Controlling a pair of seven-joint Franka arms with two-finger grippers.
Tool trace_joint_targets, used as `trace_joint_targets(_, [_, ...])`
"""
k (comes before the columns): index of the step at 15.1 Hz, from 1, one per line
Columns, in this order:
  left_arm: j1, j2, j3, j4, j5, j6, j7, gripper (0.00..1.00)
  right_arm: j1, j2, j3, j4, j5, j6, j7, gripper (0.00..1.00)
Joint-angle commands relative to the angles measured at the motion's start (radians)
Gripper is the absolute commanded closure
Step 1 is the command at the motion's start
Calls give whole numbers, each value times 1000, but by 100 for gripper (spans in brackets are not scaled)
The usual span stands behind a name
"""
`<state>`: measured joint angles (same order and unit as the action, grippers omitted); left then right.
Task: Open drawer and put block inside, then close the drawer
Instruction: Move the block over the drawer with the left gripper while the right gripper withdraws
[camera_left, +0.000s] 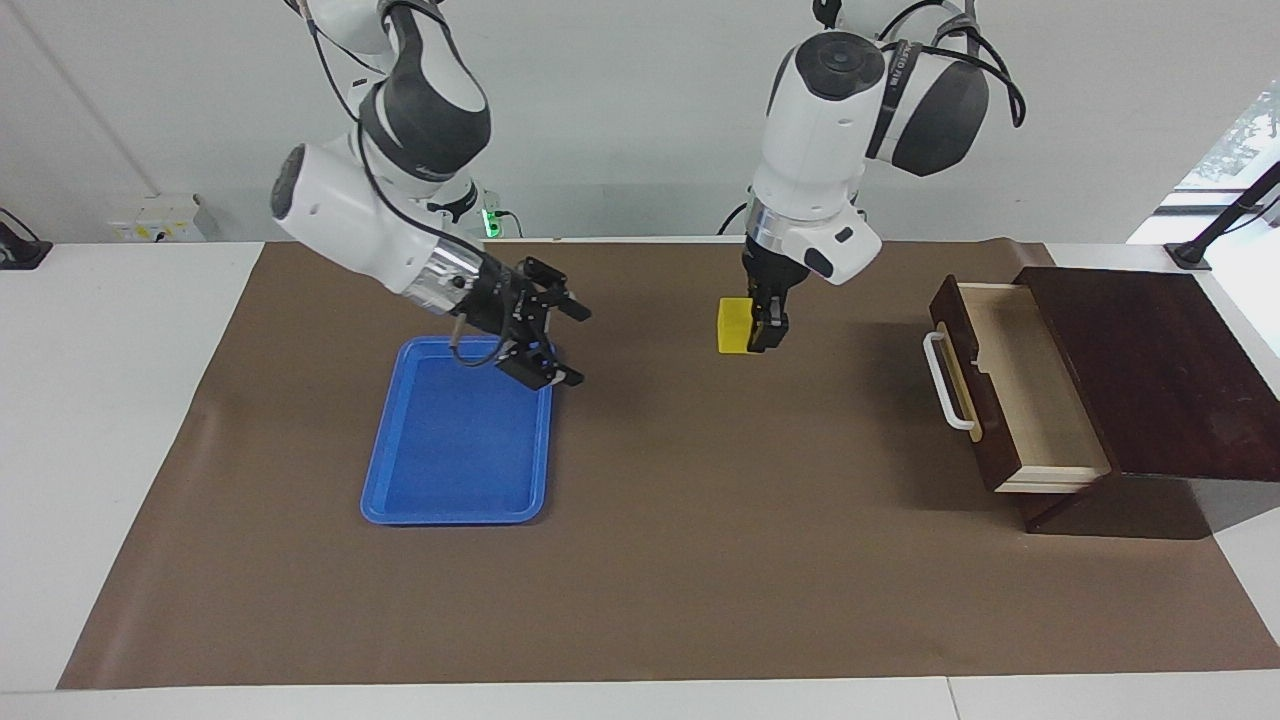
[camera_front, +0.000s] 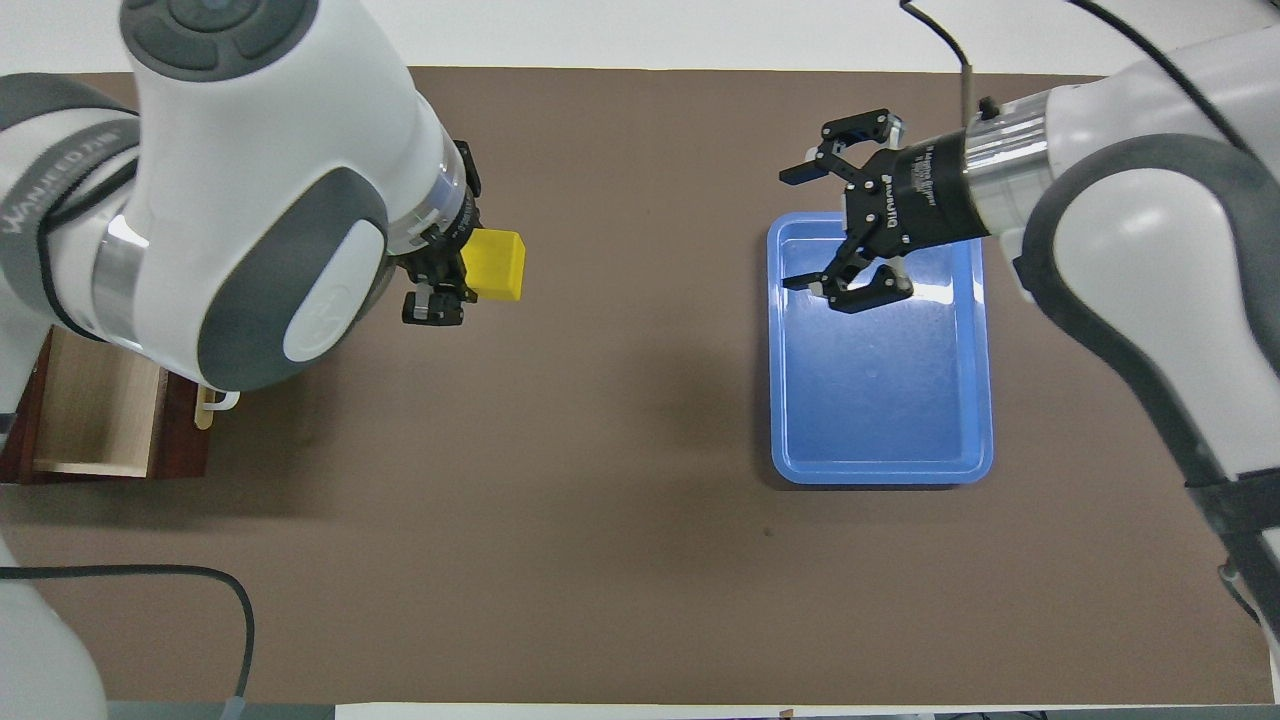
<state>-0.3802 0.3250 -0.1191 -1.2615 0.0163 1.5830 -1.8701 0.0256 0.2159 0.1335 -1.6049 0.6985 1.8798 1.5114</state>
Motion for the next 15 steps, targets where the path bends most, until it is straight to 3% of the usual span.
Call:
trace_joint_targets(1, [102,-24,-5,-28,17,-31,159,100,-35,-6,9,34,-149,-100,-191,0])
trace_joint_targets(4, [239,-70,-5,-104,19,-21,362,100,-38,-27,5,77,-353,-247,-434,0])
trace_joint_targets(8, [403,-138,-5,-225,19,8,572,100,-75,-90,0,79,-477,-370,-806,0])
trace_joint_targets(12, [501,-191,-5,-343,24,83,623,100,-90,-145,1,74,-620,-416,-1153,0])
trace_joint_targets(15, [534,-242,-5,-467,24,211,646,100,-113,-187,1,62,-658,-418,-1363,0])
